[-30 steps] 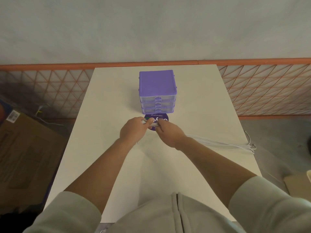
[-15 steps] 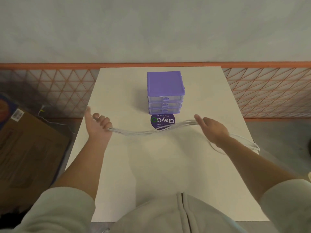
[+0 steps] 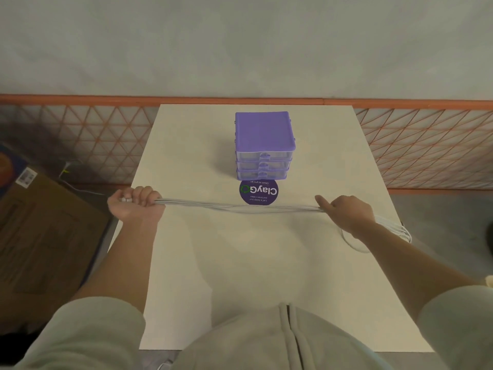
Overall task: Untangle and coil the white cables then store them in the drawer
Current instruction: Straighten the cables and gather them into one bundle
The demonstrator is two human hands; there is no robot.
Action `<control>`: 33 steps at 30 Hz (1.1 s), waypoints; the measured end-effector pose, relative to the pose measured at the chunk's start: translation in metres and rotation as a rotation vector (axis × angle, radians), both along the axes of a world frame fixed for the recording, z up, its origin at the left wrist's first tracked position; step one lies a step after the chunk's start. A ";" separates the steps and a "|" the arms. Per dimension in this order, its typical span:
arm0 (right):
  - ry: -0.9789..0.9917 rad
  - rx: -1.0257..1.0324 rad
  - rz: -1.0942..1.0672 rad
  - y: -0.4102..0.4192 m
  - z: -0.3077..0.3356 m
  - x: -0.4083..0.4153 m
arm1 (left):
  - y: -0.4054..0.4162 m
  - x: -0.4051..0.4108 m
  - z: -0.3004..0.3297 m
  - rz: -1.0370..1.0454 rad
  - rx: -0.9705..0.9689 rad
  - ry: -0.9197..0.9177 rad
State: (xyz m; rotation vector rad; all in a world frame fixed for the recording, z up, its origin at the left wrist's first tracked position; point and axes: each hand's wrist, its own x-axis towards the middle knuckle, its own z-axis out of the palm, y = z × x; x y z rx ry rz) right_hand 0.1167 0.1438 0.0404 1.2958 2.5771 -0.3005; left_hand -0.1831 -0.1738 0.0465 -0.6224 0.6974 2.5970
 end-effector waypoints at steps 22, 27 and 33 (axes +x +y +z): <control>-0.322 0.166 0.124 0.034 -0.033 0.033 | -0.001 0.021 -0.020 0.020 -0.018 -0.084; -0.162 0.090 -0.036 0.029 -0.032 0.034 | -0.010 0.011 -0.009 0.098 -0.010 -0.089; -0.226 0.141 -0.019 0.033 -0.030 0.037 | -0.004 0.015 -0.012 -0.026 -0.071 -0.043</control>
